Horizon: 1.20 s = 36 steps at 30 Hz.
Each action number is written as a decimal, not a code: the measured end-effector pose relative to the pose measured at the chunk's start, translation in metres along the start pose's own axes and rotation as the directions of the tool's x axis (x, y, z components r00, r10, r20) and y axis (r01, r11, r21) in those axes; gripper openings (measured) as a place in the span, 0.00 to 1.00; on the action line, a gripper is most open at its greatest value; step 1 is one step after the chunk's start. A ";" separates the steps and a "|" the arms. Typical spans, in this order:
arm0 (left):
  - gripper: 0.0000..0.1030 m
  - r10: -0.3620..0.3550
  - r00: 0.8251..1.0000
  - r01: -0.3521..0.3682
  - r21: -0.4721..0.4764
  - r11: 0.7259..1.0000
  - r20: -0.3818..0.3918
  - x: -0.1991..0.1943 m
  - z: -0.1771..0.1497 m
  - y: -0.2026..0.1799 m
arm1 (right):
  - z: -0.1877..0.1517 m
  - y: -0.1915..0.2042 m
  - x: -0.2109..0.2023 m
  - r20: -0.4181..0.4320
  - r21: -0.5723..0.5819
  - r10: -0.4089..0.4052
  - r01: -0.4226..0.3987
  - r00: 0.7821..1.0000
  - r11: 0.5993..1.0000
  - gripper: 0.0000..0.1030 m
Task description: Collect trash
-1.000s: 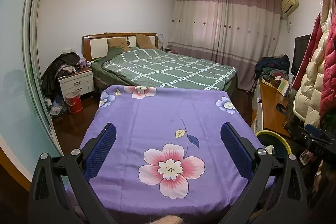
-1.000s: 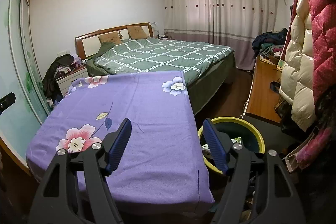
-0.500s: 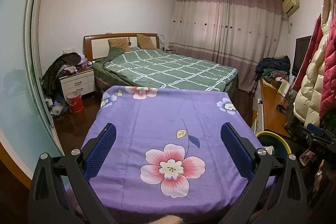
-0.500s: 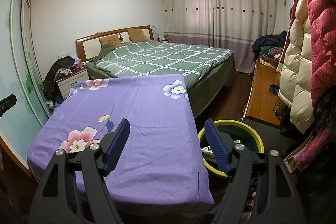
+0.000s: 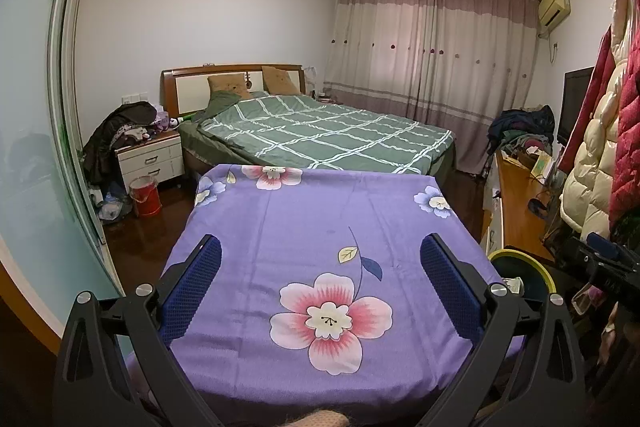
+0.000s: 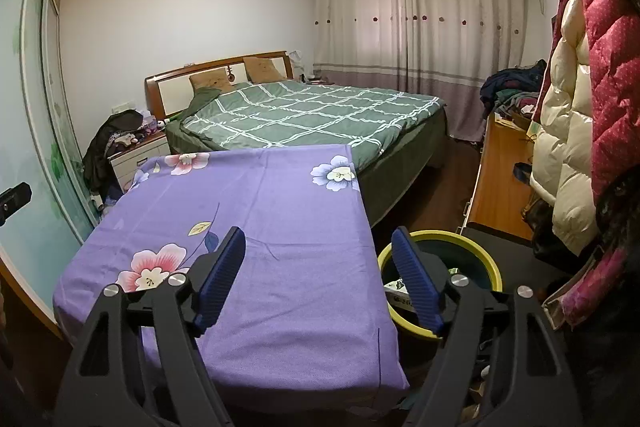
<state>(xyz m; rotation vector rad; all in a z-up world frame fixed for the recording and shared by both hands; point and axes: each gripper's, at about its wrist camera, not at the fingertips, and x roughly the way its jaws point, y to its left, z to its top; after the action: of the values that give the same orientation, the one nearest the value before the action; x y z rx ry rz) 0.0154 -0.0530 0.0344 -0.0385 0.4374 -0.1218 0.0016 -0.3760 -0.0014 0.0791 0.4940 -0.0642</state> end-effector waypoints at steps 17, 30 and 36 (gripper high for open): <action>0.95 0.003 1.000 -0.003 -0.007 1.000 -0.004 0.001 -0.002 0.005 | -0.004 0.003 0.002 -0.005 -0.006 0.008 -0.008 1.000 1.000 0.71; 0.95 0.017 1.000 -0.017 -0.005 1.000 -0.022 0.007 -0.004 0.005 | -0.006 0.005 0.006 -0.016 -0.004 0.013 -0.013 1.000 1.000 0.71; 0.95 0.018 1.000 -0.019 -0.007 1.000 -0.024 0.008 -0.004 0.006 | -0.006 0.005 0.007 -0.018 -0.004 0.014 -0.014 1.000 1.000 0.71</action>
<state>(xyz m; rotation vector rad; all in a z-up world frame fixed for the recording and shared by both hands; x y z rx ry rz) 0.0213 -0.0483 0.0273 -0.0398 0.4622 -0.1027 0.0050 -0.3703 -0.0100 0.0790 0.5115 -0.0491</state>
